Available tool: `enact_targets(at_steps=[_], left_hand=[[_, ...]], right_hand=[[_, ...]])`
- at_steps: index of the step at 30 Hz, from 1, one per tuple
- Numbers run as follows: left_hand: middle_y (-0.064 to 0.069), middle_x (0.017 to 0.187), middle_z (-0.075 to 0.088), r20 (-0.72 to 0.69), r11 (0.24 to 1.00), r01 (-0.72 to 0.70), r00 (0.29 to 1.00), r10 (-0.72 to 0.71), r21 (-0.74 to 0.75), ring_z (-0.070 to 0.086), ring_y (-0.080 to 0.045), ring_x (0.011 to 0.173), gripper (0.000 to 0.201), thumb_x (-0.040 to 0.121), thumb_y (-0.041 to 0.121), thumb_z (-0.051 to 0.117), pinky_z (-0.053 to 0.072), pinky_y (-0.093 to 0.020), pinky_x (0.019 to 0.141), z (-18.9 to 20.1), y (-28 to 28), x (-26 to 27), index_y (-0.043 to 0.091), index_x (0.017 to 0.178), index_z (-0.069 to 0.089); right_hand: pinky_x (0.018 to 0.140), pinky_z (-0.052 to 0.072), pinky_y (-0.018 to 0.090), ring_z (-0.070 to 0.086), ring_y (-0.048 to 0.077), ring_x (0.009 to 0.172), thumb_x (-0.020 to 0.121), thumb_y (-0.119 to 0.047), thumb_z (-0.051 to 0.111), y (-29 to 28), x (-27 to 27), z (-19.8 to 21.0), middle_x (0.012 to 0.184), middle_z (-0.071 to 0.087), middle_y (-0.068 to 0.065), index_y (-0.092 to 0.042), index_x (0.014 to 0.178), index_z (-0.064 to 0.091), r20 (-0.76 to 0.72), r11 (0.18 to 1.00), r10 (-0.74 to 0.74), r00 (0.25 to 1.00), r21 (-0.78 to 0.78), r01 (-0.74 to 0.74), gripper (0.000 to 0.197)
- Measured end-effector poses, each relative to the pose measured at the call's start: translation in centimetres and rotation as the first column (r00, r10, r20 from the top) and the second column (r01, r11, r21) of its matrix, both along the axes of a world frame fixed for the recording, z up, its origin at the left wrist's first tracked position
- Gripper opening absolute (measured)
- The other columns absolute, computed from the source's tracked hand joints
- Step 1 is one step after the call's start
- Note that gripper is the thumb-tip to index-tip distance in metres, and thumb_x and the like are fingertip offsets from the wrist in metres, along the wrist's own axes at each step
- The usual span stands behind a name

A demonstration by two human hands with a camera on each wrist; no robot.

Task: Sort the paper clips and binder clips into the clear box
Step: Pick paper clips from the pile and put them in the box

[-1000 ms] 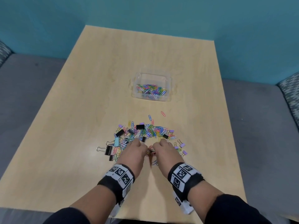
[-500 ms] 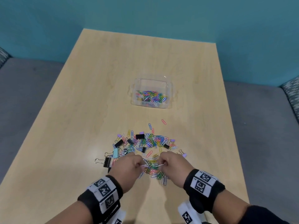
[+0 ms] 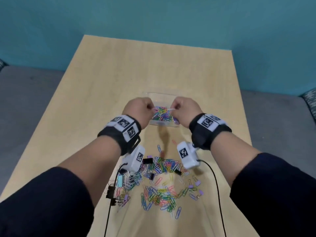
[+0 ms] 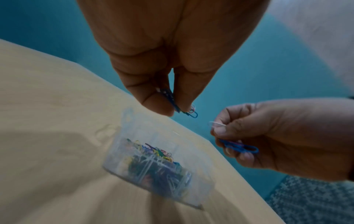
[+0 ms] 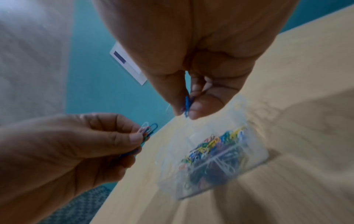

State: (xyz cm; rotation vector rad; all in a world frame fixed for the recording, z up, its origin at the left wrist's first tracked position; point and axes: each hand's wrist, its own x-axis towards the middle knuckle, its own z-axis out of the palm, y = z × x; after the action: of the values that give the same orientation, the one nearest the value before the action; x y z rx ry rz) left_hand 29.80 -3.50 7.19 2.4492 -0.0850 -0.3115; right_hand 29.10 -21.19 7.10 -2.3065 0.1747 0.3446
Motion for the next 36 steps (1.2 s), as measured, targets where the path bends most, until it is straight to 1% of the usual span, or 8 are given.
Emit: enact_targets(at_steps=[4, 7, 11, 14, 19, 24, 29, 36], left_hand=[[0.001, 0.089, 0.067, -0.038, 1.000, 0.007, 0.999, -0.007, -0.003, 0.063, -0.021, 0.080, 0.015, 0.081, 0.023, 0.065, 0.050, -0.030, 0.074, -0.6, -1.1, 1.9, 0.022, 0.096, 0.068], [0.000, 0.103, 0.064, 0.015, 0.999, 0.003, 1.000, -0.003, 0.040, 0.060, -0.020, 0.092, 0.027, 0.085, 0.028, 0.063, 0.043, -0.026, 0.080, -1.0, 0.4, 0.9, 0.022, 0.112, 0.065], [0.000, 0.103, 0.062, 0.045, 1.000, 0.028, 0.999, -0.028, 0.011, 0.059, -0.016, 0.090, 0.022, 0.087, 0.026, 0.062, 0.042, -0.026, 0.080, -0.6, 2.8, -5.5, 0.021, 0.108, 0.066], [0.007, 0.097, 0.057, -0.016, 0.985, 0.170, 0.985, -0.170, 0.002, 0.057, -0.011, 0.084, 0.020, 0.087, 0.029, 0.061, 0.046, -0.030, 0.077, -1.2, 3.8, -13.4, 0.024, 0.106, 0.064], [0.005, 0.108, 0.044, -0.217, 0.957, 0.260, 0.949, -0.230, 0.125, 0.053, -0.017, 0.094, 0.038, 0.083, 0.032, 0.063, 0.043, -0.028, 0.083, -4.3, 4.5, -22.9, 0.023, 0.118, 0.051], [0.002, 0.114, 0.040, -0.146, 0.941, 0.281, 0.955, -0.256, 0.186, 0.044, -0.022, 0.102, 0.070, 0.072, 0.030, 0.069, 0.043, -0.032, 0.089, -7.2, 3.5, -25.5, 0.026, 0.134, 0.037], [-0.001, 0.115, 0.039, -0.069, 0.923, 0.323, 0.947, -0.315, 0.211, 0.040, -0.023, 0.102, 0.056, 0.082, 0.020, 0.061, 0.045, -0.036, 0.087, -7.6, 1.2, -23.4, 0.028, 0.134, 0.039], [0.002, 0.086, 0.029, -0.026, 0.918, 0.317, 0.947, -0.320, 0.237, 0.036, -0.020, 0.078, 0.015, 0.079, 0.006, 0.054, 0.035, -0.032, 0.061, -8.5, 0.7, -21.8, 0.019, 0.087, 0.054]], right_hand=[[0.069, 0.056, 0.039, 0.068, 0.027, 0.070, 0.080, -0.019, 0.063, 0.6, 2.7, -0.1, 0.079, 0.067, 0.004, -0.019, 0.083, 0.063, -0.020, 0.998, 0.028, 0.999, -0.052, -0.029, 0.003], [0.082, 0.054, 0.044, 0.067, 0.028, 0.081, 0.087, -0.027, 0.060, -0.6, 1.5, -0.2, 0.100, 0.066, 0.005, -0.018, 0.109, 0.062, -0.060, 0.999, -0.011, 0.998, -0.038, 0.009, 0.024], [0.084, 0.050, 0.035, 0.062, 0.020, 0.087, 0.089, -0.025, 0.057, -2.3, -6.1, 0.0, 0.103, 0.064, 0.000, -0.019, 0.110, 0.063, 0.014, 0.995, 0.089, 0.996, -0.047, -0.089, 0.022], [0.085, 0.046, 0.033, 0.058, 0.015, 0.092, 0.089, -0.036, 0.050, -2.3, -14.6, -0.6, 0.105, 0.059, -0.004, -0.022, 0.114, 0.059, -0.119, 0.959, 0.262, 0.958, -0.080, -0.272, 0.029], [0.085, 0.044, 0.033, 0.052, 0.020, 0.102, 0.079, -0.035, 0.053, -1.2, -26.1, -3.6, 0.114, 0.042, -0.006, -0.030, 0.131, 0.037, -0.275, 0.896, 0.343, 0.898, -0.192, -0.401, 0.055], [0.095, 0.041, 0.028, 0.035, 0.020, 0.118, 0.084, -0.033, 0.060, 1.5, -28.2, -5.2, 0.132, 0.022, -0.004, -0.037, 0.147, 0.002, -0.238, 0.892, 0.299, 0.924, -0.275, -0.359, 0.086], [0.086, 0.046, 0.034, 0.039, 0.025, 0.108, 0.089, -0.016, 0.053, 4.0, -25.2, -6.8, 0.123, 0.032, 0.003, -0.027, 0.139, 0.028, -0.082, 0.901, 0.278, 0.957, -0.324, -0.289, 0.057], [0.060, 0.030, 0.032, 0.043, 0.025, 0.076, 0.075, 0.005, 0.049, 4.4, -23.2, -7.7, 0.096, 0.039, 0.007, -0.016, 0.093, 0.047, -0.060, 0.894, 0.292, 0.955, -0.337, -0.295, 0.027]])
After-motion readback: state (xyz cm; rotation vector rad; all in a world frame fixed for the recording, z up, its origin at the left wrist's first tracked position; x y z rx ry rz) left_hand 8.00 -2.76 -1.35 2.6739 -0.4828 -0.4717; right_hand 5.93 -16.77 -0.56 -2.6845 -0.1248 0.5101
